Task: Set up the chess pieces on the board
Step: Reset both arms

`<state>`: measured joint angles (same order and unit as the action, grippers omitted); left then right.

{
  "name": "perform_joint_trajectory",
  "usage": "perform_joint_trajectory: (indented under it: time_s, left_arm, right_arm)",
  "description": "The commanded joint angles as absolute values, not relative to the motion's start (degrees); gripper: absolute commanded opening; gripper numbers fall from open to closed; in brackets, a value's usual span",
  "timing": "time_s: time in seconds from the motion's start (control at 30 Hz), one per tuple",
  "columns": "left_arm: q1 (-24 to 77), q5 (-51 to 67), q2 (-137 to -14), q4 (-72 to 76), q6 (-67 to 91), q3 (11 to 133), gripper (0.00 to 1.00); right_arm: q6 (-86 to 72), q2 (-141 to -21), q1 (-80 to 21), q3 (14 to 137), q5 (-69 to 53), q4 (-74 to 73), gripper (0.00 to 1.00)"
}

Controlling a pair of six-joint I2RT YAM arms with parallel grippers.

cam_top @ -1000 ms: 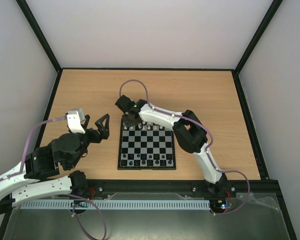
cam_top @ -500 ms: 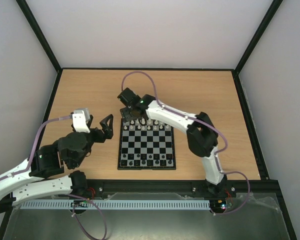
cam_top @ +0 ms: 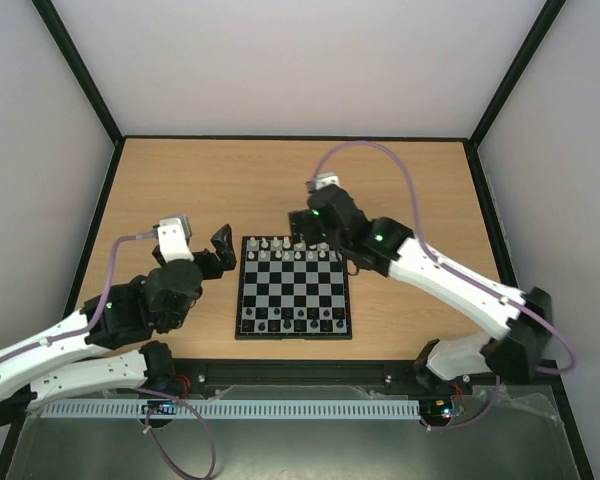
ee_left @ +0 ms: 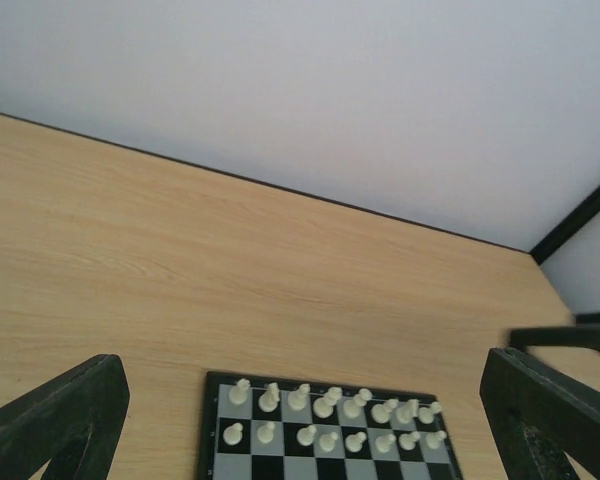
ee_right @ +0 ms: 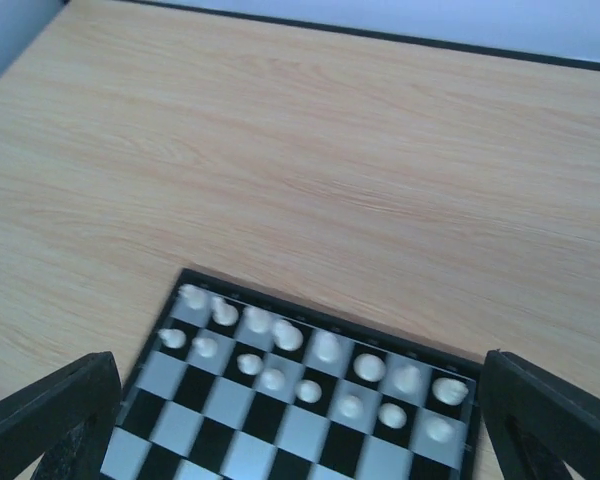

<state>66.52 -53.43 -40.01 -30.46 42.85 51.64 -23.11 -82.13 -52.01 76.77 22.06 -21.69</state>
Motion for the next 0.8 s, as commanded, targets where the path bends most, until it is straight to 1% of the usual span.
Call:
perform_joint_trajectory:
  time_s: [0.0,0.1,0.17,0.27,0.43,0.5,0.57,0.67,0.77]
  left_arm:
    - [63.48,-54.55,-40.57,-25.06,44.5,46.65,0.99]
    - [58.71,-49.83,-42.61,-16.83,40.18,42.87,1.0]
    - [54.82,-46.47,-45.28,-13.24,38.11,41.66,0.99]
    - [47.24,-43.07,-48.84,-8.72,35.29,40.39,0.99]
    - [30.99,-36.72,-54.28,0.78,32.35,35.28,1.0]
    - [26.19,-37.21,-57.05,2.86,32.13,33.76,0.99]
    - [23.42,-39.67,-59.37,5.64,31.25,32.15,0.99]
    - [22.47,-43.47,-61.54,13.11,24.91,28.3,1.0]
    - [20.11,-43.45,-63.55,20.27,21.51,25.03,1.0]
  right_arm:
    - [-25.11,-71.67,-47.39,65.3,31.11,-15.87,0.99]
    - [-27.42,-66.97,-39.56,57.39,26.62,-13.04,0.99]
    - [-27.59,-64.67,-36.33,52.1,26.45,-10.32,0.98]
    - [-27.3,-62.08,-32.29,45.38,29.19,-5.22,0.99]
    - [-25.9,-58.08,-23.68,33.44,32.76,8.87,0.99]
    - [-26.35,-57.47,-20.22,29.98,35.36,13.17,0.99]
    - [-27.11,-57.39,-16.92,27.45,36.92,16.17,0.99]
    - [-27.48,-58.54,-13.87,24.28,39.5,20.38,0.99]
    - [-26.54,-60.94,-11.24,20.64,41.43,26.82,0.99]
